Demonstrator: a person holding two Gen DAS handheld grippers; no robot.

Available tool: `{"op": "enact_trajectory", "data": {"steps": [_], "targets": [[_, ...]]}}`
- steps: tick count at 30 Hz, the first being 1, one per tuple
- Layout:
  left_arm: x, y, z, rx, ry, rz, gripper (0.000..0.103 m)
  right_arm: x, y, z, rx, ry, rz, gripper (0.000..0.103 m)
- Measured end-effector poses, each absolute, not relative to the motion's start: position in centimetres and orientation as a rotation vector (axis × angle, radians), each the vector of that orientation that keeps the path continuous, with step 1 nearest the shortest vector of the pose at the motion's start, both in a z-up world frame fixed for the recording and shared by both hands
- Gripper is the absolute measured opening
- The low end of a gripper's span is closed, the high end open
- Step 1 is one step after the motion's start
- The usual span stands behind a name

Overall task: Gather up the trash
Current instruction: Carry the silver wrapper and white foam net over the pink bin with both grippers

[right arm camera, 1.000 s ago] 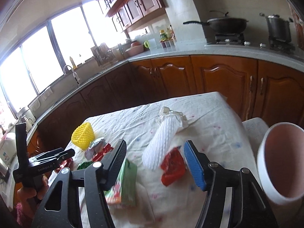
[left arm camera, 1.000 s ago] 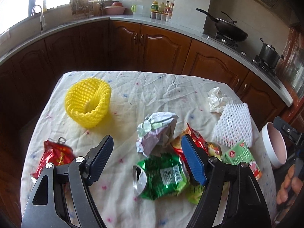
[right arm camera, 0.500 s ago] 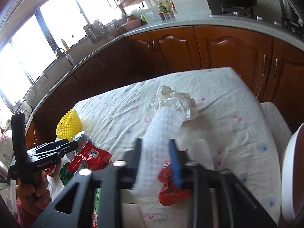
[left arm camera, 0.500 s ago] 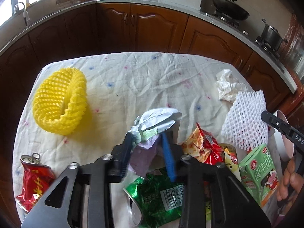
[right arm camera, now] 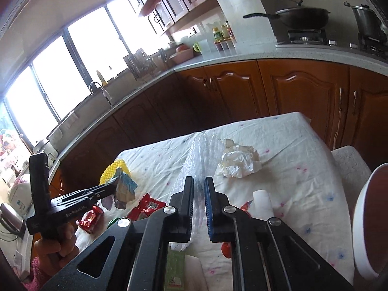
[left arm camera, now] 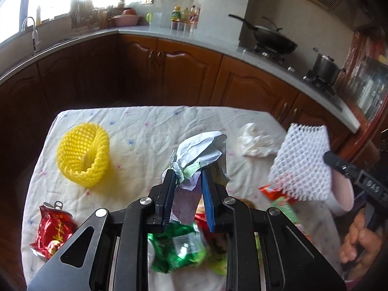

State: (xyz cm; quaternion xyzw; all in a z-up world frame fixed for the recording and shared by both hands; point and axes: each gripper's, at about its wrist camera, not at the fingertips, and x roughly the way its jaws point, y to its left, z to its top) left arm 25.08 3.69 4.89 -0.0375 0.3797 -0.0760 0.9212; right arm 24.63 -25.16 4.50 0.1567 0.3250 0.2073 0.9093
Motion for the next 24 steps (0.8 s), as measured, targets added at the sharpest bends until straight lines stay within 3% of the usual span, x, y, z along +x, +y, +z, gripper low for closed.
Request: {"op": "enact_trajectory", "data": {"steps": [24], "targets": [[20.1,-12.7,6.8,-0.071,0.761,-0.520,0.021,14.5,-41.1,5.6,0.409,0.572,0.132,0.009]]}}
